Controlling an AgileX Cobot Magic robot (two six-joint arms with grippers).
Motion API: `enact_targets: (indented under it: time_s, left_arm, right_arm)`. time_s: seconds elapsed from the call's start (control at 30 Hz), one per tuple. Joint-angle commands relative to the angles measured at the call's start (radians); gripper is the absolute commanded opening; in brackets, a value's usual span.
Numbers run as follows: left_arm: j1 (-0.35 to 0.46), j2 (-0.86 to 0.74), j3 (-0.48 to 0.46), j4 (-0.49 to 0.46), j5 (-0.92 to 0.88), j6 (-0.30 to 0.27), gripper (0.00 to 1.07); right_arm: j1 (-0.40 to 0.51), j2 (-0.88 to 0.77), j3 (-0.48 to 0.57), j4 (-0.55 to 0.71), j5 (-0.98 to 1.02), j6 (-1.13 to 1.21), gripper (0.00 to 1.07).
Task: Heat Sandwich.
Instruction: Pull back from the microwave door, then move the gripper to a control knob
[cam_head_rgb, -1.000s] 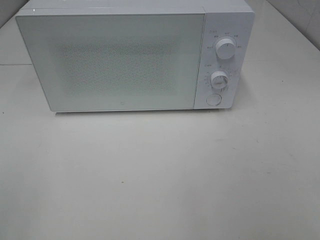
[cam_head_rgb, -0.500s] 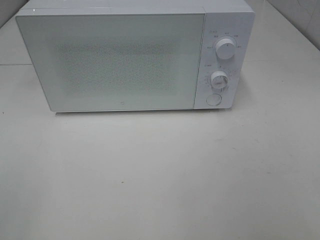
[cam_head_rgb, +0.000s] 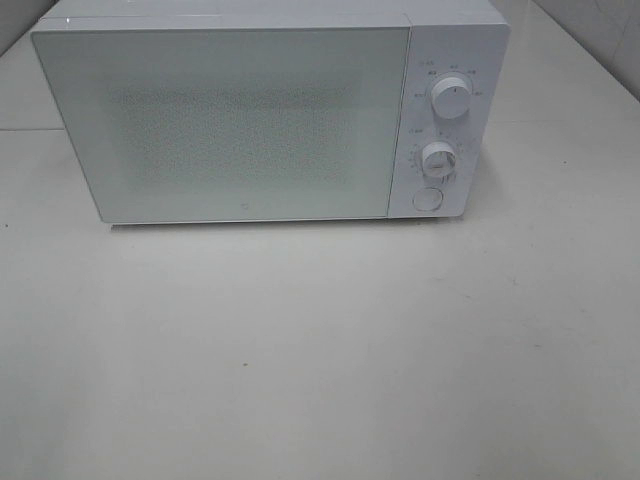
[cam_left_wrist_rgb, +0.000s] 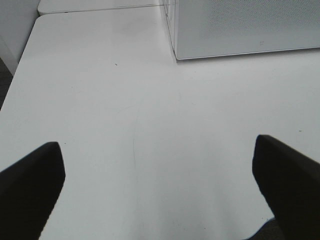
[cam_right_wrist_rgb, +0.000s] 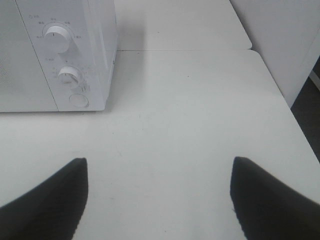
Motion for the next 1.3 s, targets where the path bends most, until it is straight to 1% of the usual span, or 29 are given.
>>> enact_targets:
  time_s: [0.03, 0.17, 0.3, 0.47, 0.6, 0.67, 0.77, 1.03, 1.07, 1.13, 1.17, 1.2, 1.27, 1.3]
  left_arm:
    - [0.004, -0.028, 0.004, -0.007, -0.013, 0.000, 0.98]
    - [0.004, -0.028, 0.004, -0.007, -0.013, 0.000, 0.98]
    - [0.004, -0.028, 0.004, -0.007, -0.013, 0.000, 0.98]
    - [0.004, -0.028, 0.004, -0.007, -0.013, 0.000, 0.98]
    - [0.004, -0.028, 0.004, -0.007, -0.013, 0.000, 0.98]
    - [0.004, -0.028, 0.004, -0.007, -0.013, 0.000, 0.98]
    - [0.004, -0.028, 0.004, -0.007, -0.013, 0.000, 0.98]
    - [0.004, -0.028, 0.004, -0.007, -0.013, 0.000, 0.98]
    - [0.004, -0.028, 0.004, -0.007, -0.013, 0.000, 0.98]
    - [0.004, -0.028, 0.004, -0.007, -0.013, 0.000, 0.98]
    - [0.004, -0.028, 0.004, -0.007, -0.013, 0.000, 0.98]
    - [0.004, -0.028, 0.004, -0.007, -0.013, 0.000, 0.98]
    - [0.004, -0.028, 0.004, -0.007, -0.013, 0.000, 0.98]
    - [0.004, -0.028, 0.004, -0.007, -0.013, 0.000, 0.98]
  right_arm:
    - [-0.007, 0.081, -0.005, 0.003, -0.118, -0.001, 0.76]
    - [-0.007, 0.138, -0.005, 0.003, -0.178, -0.001, 0.76]
    - [-0.007, 0.257, -0.005, 0.003, -0.284, -0.001, 0.76]
    - [-0.007, 0.321, -0.005, 0.003, -0.340, -0.001, 0.76]
    - [-0.007, 0.440, -0.005, 0.003, -0.473, 0.012, 0.76]
    - [-0.007, 0.457, -0.005, 0.003, -0.495, 0.019, 0.76]
    - [-0.007, 0.544, -0.005, 0.003, -0.587, 0.064, 0.76]
    - [-0.007, 0.660, -0.001, -0.007, -0.723, 0.075, 0.75]
    - [-0.007, 0.672, 0.007, -0.010, -0.755, 0.075, 0.75]
    - [-0.007, 0.715, 0.068, -0.008, -0.939, 0.075, 0.75]
    - [-0.007, 0.715, 0.068, -0.008, -0.939, 0.075, 0.75]
    - [-0.007, 0.733, 0.093, -0.007, -1.016, 0.074, 0.75]
    - [-0.004, 0.767, 0.134, 0.011, -1.159, 0.071, 0.75]
    - [-0.004, 0.797, 0.166, 0.046, -1.259, 0.054, 0.75]
